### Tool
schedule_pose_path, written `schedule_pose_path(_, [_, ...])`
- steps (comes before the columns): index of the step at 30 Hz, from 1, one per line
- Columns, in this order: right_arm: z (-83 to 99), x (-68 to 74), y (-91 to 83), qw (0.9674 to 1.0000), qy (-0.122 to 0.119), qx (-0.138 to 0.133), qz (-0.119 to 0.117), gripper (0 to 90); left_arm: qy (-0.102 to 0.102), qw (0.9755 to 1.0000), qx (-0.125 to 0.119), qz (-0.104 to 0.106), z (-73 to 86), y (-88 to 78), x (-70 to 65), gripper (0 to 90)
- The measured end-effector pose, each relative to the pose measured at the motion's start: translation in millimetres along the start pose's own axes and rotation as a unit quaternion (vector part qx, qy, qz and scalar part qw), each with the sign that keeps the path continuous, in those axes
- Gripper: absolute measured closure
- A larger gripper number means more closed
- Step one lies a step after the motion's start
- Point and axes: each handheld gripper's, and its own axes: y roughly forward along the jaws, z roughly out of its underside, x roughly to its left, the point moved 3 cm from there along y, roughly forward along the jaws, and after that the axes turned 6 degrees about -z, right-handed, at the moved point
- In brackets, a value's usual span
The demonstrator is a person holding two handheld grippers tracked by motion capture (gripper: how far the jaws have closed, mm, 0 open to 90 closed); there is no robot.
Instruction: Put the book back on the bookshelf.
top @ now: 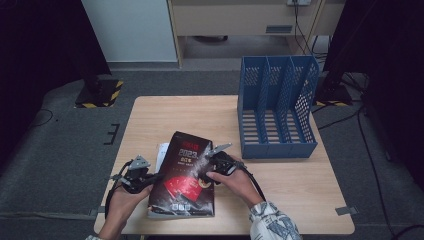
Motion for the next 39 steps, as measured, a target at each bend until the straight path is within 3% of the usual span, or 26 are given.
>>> schedule_pose_path(8, [-2.7, -3.3, -2.9, 0.9997, 0.01, -0.014, -0.015, 14.6, -0.008, 0.9995, -0.024, 0.016, -7.0, -14.2, -1.2, 90.0])
schedule_pose_path(13, [-5.4, -4.4, -2.2, 0.9986, 0.018, -0.032, -0.037, 15.8, -0.015, 0.9989, -0.04, 0.022, -7.9, -22.0, 2.9, 90.0])
schedule_pose_path(15, [-6.1, -3.1, 2.0, 0.9974, 0.025, -0.031, -0.06, 16.7, -0.019, 0.9983, -0.047, 0.029, -8.7, -23.7, 3.4, 90.0])
schedule_pose_path(21, [-7.4, -0.7, 7.2, 0.9963, 0.034, -0.031, -0.073, 18.5, -0.024, 0.9973, -0.061, 0.033, -9.9, -25.6, 4.0, 90.0])
schedule_pose_path(27, [-7.0, -0.6, 7.6, 0.9967, 0.029, -0.031, -0.069, 20.8, -0.02, 0.9991, -0.037, 0.008, -5.3, -16.7, 7.1, 89.9])
schedule_pose_path(28, [-6.9, -0.5, 7.6, 0.9968, 0.026, -0.032, -0.068, 20.8, -0.016, 0.9995, -0.027, -0.004, -2.9, -13.4, 8.6, 89.8])
schedule_pose_path(35, [-5.5, 2.0, 8.8, 0.9978, 0.015, -0.036, -0.054, 21.0, -0.01, 0.9995, 0.01, -0.027, 6.5, -0.6, 14.0, 87.9])
schedule_pose_path(39, [-5.4, 3.2, 8.8, 0.9983, 0.01, -0.03, -0.049, 21.5, 0.002, 0.9968, 0.017, -0.078, 11.6, -0.1, 20.1, 70.0])
